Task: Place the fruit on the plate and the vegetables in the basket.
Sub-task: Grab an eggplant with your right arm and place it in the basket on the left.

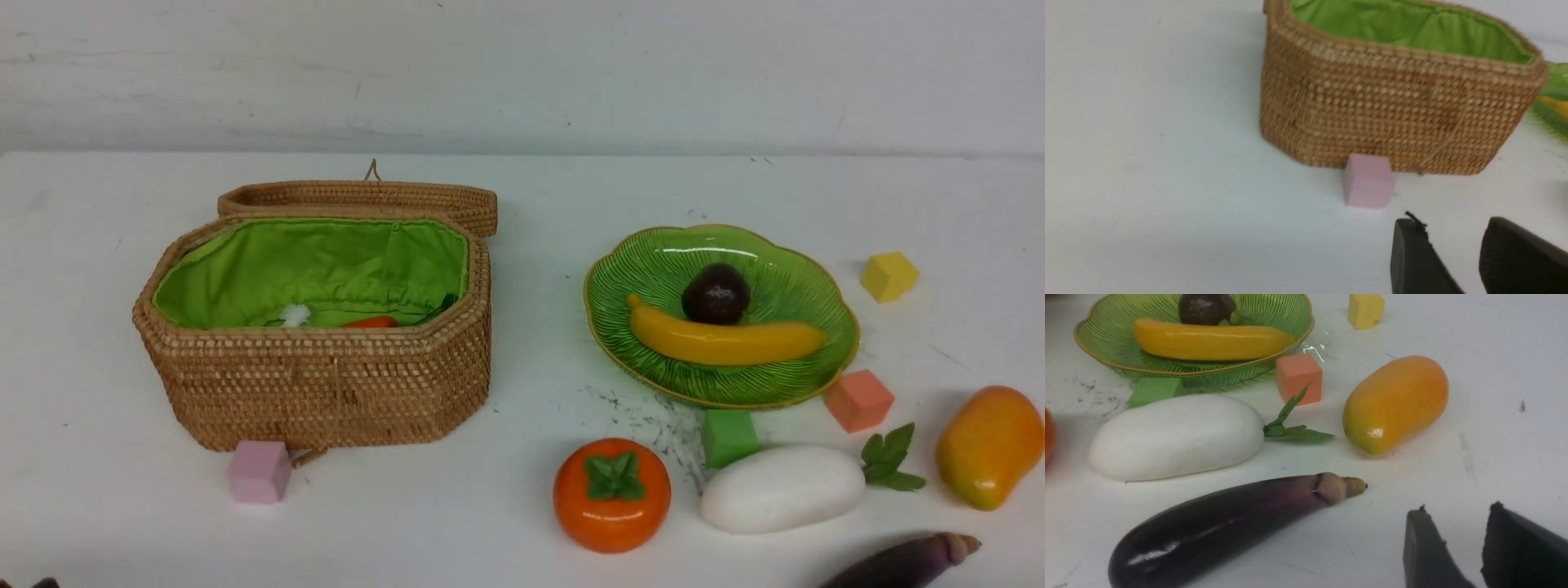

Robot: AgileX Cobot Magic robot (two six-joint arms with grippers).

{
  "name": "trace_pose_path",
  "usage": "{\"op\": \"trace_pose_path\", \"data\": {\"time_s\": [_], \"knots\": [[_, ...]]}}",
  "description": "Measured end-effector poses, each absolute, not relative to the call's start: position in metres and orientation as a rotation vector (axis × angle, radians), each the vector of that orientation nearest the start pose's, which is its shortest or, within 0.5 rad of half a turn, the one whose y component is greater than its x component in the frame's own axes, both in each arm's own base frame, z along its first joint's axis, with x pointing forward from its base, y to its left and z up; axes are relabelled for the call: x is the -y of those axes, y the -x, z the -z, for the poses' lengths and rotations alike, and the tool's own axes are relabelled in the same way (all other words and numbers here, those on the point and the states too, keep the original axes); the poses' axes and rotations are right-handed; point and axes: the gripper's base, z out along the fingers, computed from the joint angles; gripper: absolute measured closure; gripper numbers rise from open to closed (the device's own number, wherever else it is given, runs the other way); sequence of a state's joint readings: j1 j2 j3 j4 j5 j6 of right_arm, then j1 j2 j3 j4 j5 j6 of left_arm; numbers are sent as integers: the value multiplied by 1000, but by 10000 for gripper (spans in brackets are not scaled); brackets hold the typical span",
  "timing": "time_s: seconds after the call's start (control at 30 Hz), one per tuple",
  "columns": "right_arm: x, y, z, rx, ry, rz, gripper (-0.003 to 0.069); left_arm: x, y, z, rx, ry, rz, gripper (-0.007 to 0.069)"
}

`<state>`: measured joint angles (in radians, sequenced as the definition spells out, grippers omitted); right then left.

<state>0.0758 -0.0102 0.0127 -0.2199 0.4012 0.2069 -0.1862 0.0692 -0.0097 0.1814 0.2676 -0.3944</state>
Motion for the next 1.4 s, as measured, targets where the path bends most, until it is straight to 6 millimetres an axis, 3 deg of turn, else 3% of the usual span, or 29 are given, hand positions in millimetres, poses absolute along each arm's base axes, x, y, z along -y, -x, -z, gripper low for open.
{"op": "trace_pose_path", "data": {"time_s": [0.2,0.47,1.4], "knots": [[4,-52,-174,-1877,9,25,417,3,-53,-172,-1861,134,230,386],[4,-52,-174,-1877,9,25,417,0,-52,-169,-1880,256,225,386],[4,-52,-174,-1877,9,25,417,-2,-52,-169,-1884,165,121,407]]}}
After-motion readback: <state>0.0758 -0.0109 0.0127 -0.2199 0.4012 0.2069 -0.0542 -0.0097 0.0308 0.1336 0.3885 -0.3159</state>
